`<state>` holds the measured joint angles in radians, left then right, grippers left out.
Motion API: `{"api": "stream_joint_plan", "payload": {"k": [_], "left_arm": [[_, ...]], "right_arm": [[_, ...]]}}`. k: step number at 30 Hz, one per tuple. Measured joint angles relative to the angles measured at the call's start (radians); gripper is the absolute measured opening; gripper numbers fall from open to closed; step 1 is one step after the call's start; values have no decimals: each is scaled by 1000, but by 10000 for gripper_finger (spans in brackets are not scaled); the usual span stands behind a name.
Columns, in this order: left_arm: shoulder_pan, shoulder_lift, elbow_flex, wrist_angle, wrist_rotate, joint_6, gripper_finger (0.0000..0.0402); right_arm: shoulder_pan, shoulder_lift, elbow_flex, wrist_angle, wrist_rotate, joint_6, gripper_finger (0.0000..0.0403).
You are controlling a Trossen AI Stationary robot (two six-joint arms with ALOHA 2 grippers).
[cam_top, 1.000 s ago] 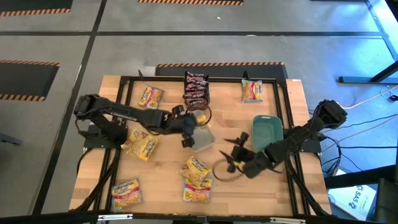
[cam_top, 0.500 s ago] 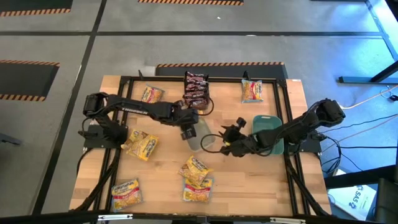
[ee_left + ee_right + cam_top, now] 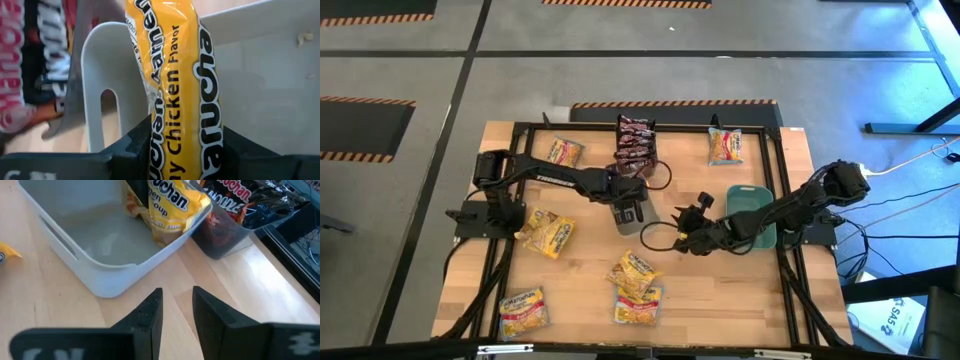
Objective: Sort Maruchan noodles
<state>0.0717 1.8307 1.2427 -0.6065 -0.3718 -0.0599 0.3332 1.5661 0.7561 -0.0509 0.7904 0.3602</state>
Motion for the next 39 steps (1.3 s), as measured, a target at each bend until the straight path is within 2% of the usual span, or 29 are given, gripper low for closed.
{"api": "stream_joint_plan", "payload": {"k": [7, 11, 15, 19, 22, 26, 30, 35, 39], "left_arm": [[-47, 12, 0, 134, 1, 168, 131], [-72, 8, 0, 178, 11, 236, 131], [-64, 8, 0, 169, -5, 200, 131], [-46, 8, 0, 135, -12, 144, 131], [-32, 8, 0, 134, -19, 167, 131], [1, 8, 0, 153, 60, 220, 131], [25, 8, 0, 161, 124, 177, 131], [27, 8, 0, 165, 98, 215, 133], [29, 8, 0, 178, 67, 225, 161]], "right_arm": [[18, 5, 1, -6, -12, -3, 88], [59, -27, 2, -45, 54, -9, 87], [80, -51, 2, -114, 109, 26, 87], [71, -50, 2, -132, 92, 63, 87], [63, -41, 1, -130, 72, 61, 87], [57, -41, 2, -125, 53, 62, 87], [59, -41, 2, -124, 33, 62, 87], [59, -41, 2, -123, 20, 62, 87], [59, -41, 2, -123, 20, 62, 87]]}}
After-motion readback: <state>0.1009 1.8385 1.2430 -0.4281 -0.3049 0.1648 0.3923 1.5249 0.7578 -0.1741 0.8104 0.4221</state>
